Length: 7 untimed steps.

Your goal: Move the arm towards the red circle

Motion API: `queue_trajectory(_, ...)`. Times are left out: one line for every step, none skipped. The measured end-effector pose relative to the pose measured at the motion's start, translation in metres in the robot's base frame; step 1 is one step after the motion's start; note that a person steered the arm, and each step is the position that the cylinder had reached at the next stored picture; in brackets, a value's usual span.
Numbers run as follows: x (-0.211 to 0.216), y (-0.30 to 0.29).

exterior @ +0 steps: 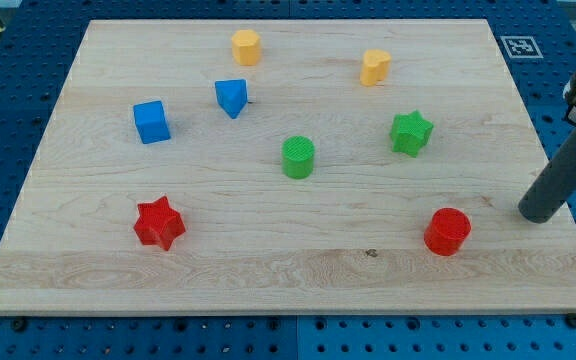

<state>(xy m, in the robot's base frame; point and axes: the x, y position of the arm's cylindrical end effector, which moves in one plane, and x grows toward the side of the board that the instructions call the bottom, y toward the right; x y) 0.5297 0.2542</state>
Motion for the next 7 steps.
queue_trajectory(0.009,-0.01)
queue_trajectory(0.009,-0.028)
queue_trajectory(0.008,-0.036)
queue_trajectory(0.007,-0.04)
queue_trajectory(0.007,-0.04)
queue_trajectory(0.003,-0.047)
queue_trajectory(-0.003,-0.049)
